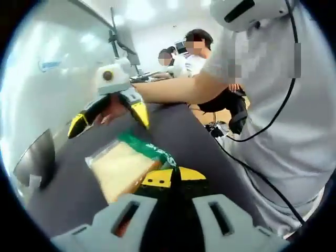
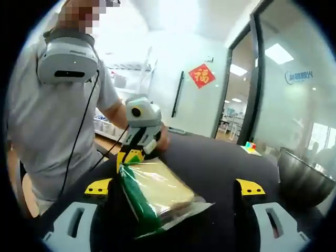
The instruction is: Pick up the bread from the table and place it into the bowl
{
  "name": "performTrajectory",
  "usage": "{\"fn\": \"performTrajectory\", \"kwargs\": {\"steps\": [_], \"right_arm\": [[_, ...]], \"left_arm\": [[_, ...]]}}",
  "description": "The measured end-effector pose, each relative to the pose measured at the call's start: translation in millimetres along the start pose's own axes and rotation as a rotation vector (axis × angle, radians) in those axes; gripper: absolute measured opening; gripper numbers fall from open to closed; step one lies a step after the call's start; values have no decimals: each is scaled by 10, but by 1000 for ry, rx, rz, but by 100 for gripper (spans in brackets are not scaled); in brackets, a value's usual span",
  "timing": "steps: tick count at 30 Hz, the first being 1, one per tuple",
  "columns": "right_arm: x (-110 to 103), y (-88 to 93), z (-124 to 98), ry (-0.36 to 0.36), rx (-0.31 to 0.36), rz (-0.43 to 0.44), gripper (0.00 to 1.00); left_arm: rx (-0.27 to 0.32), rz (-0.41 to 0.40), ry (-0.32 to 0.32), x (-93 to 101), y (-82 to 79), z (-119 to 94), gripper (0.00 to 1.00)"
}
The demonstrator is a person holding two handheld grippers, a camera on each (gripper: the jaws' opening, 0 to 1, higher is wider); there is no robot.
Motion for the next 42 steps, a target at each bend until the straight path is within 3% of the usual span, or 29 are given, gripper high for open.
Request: {"fn": "performTrajectory", "kwargs": {"steps": [4, 6, 8, 9, 12, 16, 22, 31, 42], "right_arm": [[-92, 153, 256, -35, -94, -28, 89], [-38, 184, 371, -16, -85, -31, 86], [-5, 218, 457, -16, -68, 63, 85], [20, 259, 480, -6, -93, 101, 86], [34, 288, 540, -5, -81, 99, 88], [44, 312, 618, -11, -94, 148, 88], [88, 411, 586, 3, -163, 155, 84], [194, 423, 567, 66, -161, 160, 66], [235, 415, 536, 122, -179, 186, 62]], "left_arm": [[-9, -29, -53, -78, 79, -146, 0], [-10, -49, -72, -108, 125, -228, 0], [-22, -58, -111, -155, 170, -307, 0], [-24, -62, -126, -178, 198, -345, 0], [-32, -75, -175, -247, 278, -425, 0], [-17, -92, -188, -274, 326, -455, 0], [-14, -99, -216, -352, 370, -471, 0], [4, -141, -275, -430, 444, -514, 0], [-11, -135, -320, -486, 436, -531, 0]]}}
Point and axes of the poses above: the point that each gripper's makers call its tool centre point, and the gripper's own axes: z roughly forward along the fingers, x roughly to its right, y roughly out of its underside, the point moved 7 cm from there along -z, roughly backward along the fingers, and after that the axes turned 1 degree about x, right-handed, at the moved point
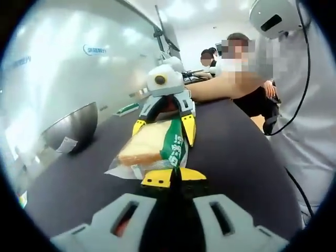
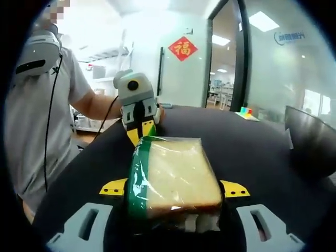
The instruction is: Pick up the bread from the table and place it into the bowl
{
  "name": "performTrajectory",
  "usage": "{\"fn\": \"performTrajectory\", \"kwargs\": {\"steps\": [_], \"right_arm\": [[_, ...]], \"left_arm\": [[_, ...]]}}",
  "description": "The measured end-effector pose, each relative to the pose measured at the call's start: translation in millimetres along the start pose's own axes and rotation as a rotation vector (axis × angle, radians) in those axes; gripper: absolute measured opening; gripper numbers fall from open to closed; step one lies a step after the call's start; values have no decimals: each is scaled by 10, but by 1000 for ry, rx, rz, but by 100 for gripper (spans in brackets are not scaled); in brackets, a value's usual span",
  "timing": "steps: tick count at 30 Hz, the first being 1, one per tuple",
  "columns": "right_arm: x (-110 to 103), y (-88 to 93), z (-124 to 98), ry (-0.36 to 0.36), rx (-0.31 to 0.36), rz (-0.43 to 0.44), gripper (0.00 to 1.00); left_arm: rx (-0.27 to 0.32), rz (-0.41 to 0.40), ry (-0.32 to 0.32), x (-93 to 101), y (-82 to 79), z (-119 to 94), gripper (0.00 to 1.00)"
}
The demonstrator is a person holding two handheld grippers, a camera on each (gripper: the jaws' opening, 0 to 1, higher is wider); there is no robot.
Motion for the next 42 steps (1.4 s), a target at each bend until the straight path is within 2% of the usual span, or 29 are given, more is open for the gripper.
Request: {"fn": "performTrajectory", "kwargs": {"steps": [3, 5, 6, 7, 14, 16, 19, 21, 22, 23, 25, 27, 28, 31, 32, 34, 37, 38, 40, 41, 42], "right_arm": [[39, -35, -57, 26, 9, -3, 61], [77, -93, -130, 48, 39, -4, 61], [108, -120, -172, 63, 48, 1, 61], [153, -174, -221, 100, 64, -9, 61], [403, -410, -511, 231, 109, -38, 60], [565, -502, -614, 292, 128, -47, 60], [808, -750, -820, 360, 121, -91, 60], [964, -901, -929, 400, 118, -126, 60], [1129, -991, -1000, 423, 116, -122, 60], [1209, -1039, -1037, 435, 118, -120, 60], [1442, -1164, -1129, 470, 130, -105, 59], [1646, -1269, -1165, 511, 130, -103, 59], [1716, -1299, -1165, 521, 127, -99, 59], [1944, -1330, -1160, 543, 118, -89, 59], [2031, -1326, -1162, 564, 120, -79, 59], [2235, -1306, -1174, 607, 133, -55, 58], [2400, -1284, -1109, 641, 163, -2, 58], [2483, -1269, -1081, 653, 170, 11, 58], [2627, -1235, -992, 665, 183, 43, 58], [2683, -1224, -930, 644, 209, 70, 58], [2749, -1198, -844, 602, 238, 159, 58]], "left_arm": [[2, 17, -18, -45, -55, 17, 0], [23, 16, -32, -103, -121, 18, 0], [49, 11, -50, -160, -179, 24, 0], [56, 17, -62, -195, -203, 31, 0], [113, 86, -125, -614, -526, 166, 0], [140, 112, -164, -796, -653, 218, 0], [169, 131, -200, -1095, -849, 300, 0], [193, 167, -247, -1323, -1012, 347, 0], [202, 174, -275, -1446, -1085, 375, 0], [215, 174, -304, -1568, -1158, 402, 0], [244, 133, -366, -1806, -1257, 440, 6], [291, 77, -412, -2003, -1329, 444, 18], [297, 68, -436, -2025, -1337, 436, 22], [283, 71, -499, -2083, -1244, 420, 23], [252, 71, -519, -2106, -1156, 419, 24], [227, 46, -517, -2089, -979, 437, 27], [207, -13, -479, -1928, -687, 445, 29], [190, -40, -467, -1831, -559, 451, 29], [196, -112, -448, -1714, -371, 466, 29], [206, -147, -445, -1683, -313, 476, 29], [237, -228, -457, -1660, -229, 497, 29]]}}
Point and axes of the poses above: the point that each gripper's makers call its tool centre point, and the gripper's own axes: z roughly forward along the fingers, x roughly to its right, y roughly out of its underside, the point moved 7 cm from there along -z, roughly backward along the fingers, and after that the axes turned 1 degree about x, right-handed, at the moved point
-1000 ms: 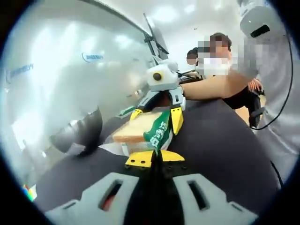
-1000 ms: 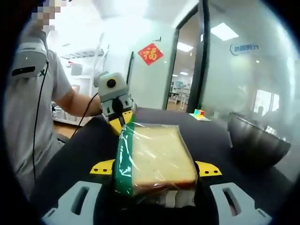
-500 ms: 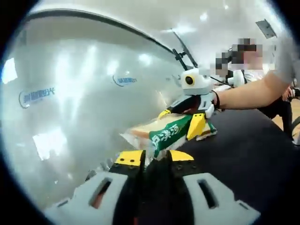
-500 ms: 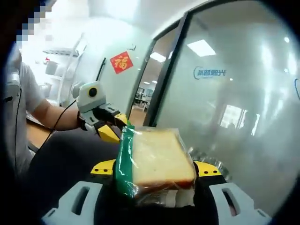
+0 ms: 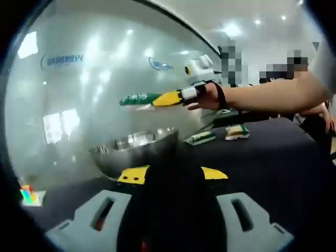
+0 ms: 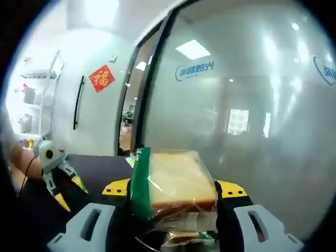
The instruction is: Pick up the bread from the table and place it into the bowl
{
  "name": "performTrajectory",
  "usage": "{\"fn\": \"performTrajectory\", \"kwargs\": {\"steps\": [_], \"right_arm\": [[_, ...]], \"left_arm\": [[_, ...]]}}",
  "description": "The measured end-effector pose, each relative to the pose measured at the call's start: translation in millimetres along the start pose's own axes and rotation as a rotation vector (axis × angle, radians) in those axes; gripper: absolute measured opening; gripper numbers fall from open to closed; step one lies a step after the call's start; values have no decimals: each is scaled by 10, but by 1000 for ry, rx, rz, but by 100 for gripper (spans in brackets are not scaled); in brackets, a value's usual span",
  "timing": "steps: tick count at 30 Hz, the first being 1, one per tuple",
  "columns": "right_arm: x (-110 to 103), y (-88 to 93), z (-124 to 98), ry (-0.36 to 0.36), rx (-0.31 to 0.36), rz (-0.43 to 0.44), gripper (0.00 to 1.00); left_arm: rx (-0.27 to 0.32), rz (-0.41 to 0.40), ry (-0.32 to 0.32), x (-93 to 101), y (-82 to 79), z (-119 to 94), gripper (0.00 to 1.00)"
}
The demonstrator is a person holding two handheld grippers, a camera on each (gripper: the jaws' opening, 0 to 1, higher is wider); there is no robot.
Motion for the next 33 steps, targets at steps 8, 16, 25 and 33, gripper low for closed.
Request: {"fn": "performTrajectory", "kwargs": {"steps": [8, 16, 25, 33], "right_arm": [[303, 507, 590, 223, -225, -97, 59], [6, 448, 314, 179, -217, -179, 70], [-420, 256, -1077, 209, 129, -87, 71], [-247, 1152, -2775, 388, 55, -141, 71]], "left_arm": [[-74, -15, 86, 158, 274, 100, 28], [-78, 117, 145, 309, 294, 162, 45], [-106, 177, 235, 543, 340, 157, 43], [-21, -60, 323, 852, 160, 254, 55]]}}
Point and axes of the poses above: the point that each gripper's makers call its tool centre point, and the gripper's own axes: z roughly forward along the fingers, x roughly to its right, y roughly out of its underside, the point moved 7 cm from there along -z, roughly backward along the fingers, and after that the axes turned 1 degree about x, right-handed, at the moved point
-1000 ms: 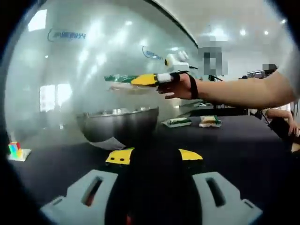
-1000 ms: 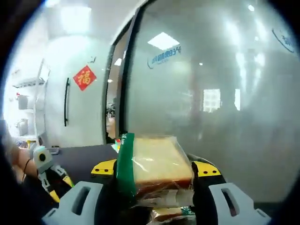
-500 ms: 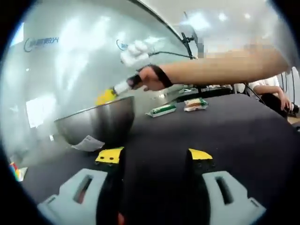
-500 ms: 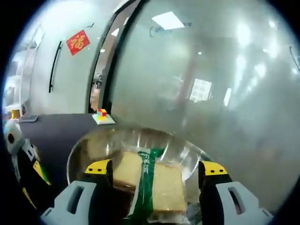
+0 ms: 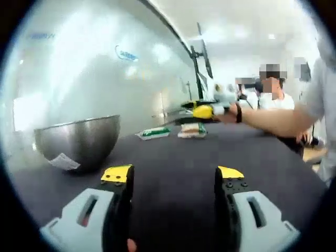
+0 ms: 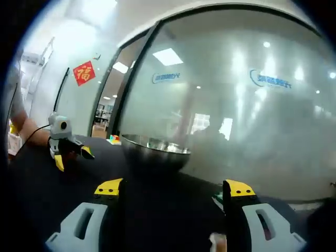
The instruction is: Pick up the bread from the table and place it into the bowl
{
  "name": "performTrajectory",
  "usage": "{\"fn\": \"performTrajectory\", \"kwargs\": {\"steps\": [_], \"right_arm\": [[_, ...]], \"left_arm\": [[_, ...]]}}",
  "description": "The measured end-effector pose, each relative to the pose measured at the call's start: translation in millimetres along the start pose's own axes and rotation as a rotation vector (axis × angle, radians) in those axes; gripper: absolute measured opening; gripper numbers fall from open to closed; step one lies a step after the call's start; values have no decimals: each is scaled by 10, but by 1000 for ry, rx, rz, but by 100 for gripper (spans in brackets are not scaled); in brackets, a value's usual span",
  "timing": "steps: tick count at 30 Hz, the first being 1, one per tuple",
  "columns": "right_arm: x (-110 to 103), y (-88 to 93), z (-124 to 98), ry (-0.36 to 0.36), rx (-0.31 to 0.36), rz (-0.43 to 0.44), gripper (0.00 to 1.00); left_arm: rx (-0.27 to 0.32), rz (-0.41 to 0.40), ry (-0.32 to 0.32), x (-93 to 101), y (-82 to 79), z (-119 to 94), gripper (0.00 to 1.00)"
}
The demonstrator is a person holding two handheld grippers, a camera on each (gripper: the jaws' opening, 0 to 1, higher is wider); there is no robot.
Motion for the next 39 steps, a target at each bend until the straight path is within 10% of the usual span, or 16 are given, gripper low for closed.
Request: {"fn": "performTrajectory", "kwargs": {"steps": [7, 9, 14, 22, 28, 32, 36, 39], "right_arm": [[384, 128, -576, 147, 49, 25, 67], [307, -49, -586, 134, 151, -113, 65], [191, -141, -597, 107, 220, -55, 61], [268, -93, -542, 101, 194, -26, 63], [384, -150, -622, 131, 242, 21, 60], [410, -220, -681, 131, 293, 57, 57], [394, -299, -709, 112, 340, 70, 57], [385, -309, -708, 106, 349, 61, 57]], "left_arm": [[52, -291, 1, -9, -155, 923, 50], [41, -248, -40, -11, -196, 1319, 51], [137, -182, -101, 6, -421, 2281, 72], [-41, -112, -192, -174, -345, 3551, 84], [-197, 76, -225, -515, -129, 3795, 84], [-166, 67, -199, -554, -38, 3679, 80], [-314, 84, -193, -749, 159, 3643, 71], [-321, -16, -216, -798, 208, 3689, 53]]}}
Point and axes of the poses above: the point that each gripper's makers call its tool centre point, and the gripper's own axes: z roughly forward along the fingers, x roughly to its right, y roughly out of its underside, the point moved 7 cm from there along -z, roughly backward along the fingers, and after that the axes turned 1 degree about x, right-handed, at the moved point
